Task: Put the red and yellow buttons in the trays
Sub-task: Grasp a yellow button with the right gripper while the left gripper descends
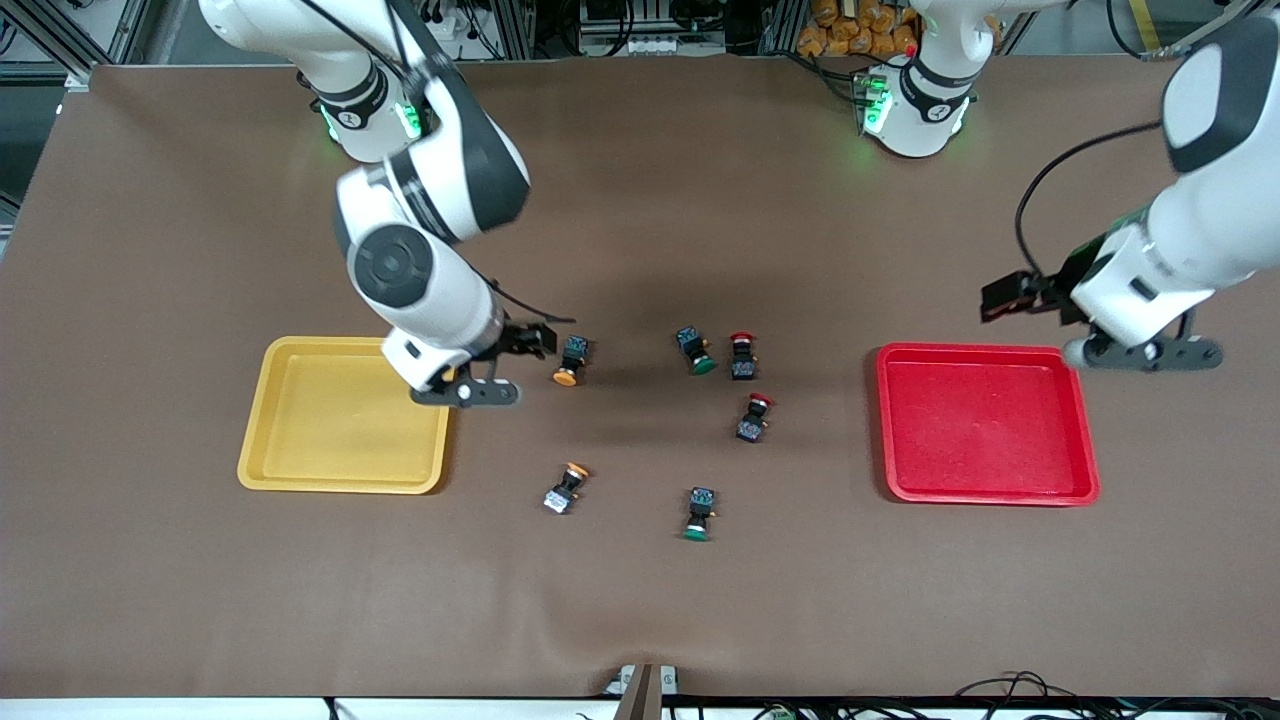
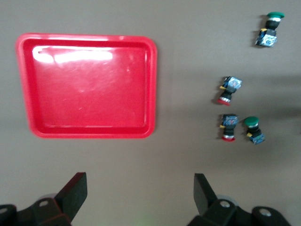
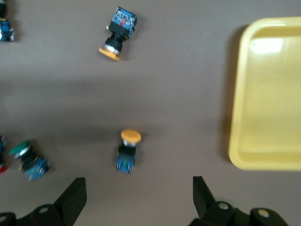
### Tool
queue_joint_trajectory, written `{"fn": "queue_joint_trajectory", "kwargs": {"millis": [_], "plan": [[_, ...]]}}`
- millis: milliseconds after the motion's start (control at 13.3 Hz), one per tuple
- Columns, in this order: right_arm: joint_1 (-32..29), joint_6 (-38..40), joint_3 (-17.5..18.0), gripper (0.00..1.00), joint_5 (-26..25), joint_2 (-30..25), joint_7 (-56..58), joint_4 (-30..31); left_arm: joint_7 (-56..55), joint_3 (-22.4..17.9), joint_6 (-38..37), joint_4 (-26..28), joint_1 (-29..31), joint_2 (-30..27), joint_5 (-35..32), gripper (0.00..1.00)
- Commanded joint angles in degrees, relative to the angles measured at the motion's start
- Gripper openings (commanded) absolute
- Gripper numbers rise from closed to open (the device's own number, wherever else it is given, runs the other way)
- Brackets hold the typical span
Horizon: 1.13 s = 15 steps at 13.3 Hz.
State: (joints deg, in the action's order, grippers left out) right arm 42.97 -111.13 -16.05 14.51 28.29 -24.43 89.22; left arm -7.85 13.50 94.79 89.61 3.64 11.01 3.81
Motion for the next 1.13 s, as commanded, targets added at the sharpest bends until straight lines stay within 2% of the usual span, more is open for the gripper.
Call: {"fn": "queue_joint_trajectory", "kwargs": {"millis": [0,75,226,377,679,829,905,1056], "plan": [[2.4,-7.3,-0.3,1.00,1.0,3.3,-0.7,3.8,-0.3,0.4,4.6,-0.8,-2.2,4.4,0.3,1.00],[2.6,-9.8,-0.2,1.00,1.0,5.5,-0.8,3.9,-0.3,0.4,6.3,-0.8,-3.5,5.9,-0.1,1.00],[4.3,-14.5,0.2,1.00,5.7,9.8,-0.7,4.0,-0.3,0.5,9.1,-0.8,-4.5,9.0,-0.1,1.00],[5.4,-16.3,0.2,1.00,7.0,12.5,-0.7,4.2,-0.6,0.4,12.9,-0.8,-7.7,13.0,0.0,1.00],[5.6,-16.1,0.2,1.00,7.2,12.6,-0.8,5.3,-1.0,0.3,20.8,-0.7,-12.4,19.9,-1.7,1.00],[5.7,-16.1,0.2,1.00,7.2,12.5,-0.8,6.5,-5.0,0.2,23.8,-0.7,-14.5,22.6,-4.5,1.00],[6.0,-16.0,0.2,0.87,7.2,12.5,-0.8,6.8,-7.8,0.3,24.9,-0.7,-15.8,24.0,-7.5,1.00],[6.5,-15.8,0.2,0.39,7.2,12.3,-2.3,7.5,-10.6,0.4,26.7,-0.9,-17.5,26.3,-10.7,1.00]]}}
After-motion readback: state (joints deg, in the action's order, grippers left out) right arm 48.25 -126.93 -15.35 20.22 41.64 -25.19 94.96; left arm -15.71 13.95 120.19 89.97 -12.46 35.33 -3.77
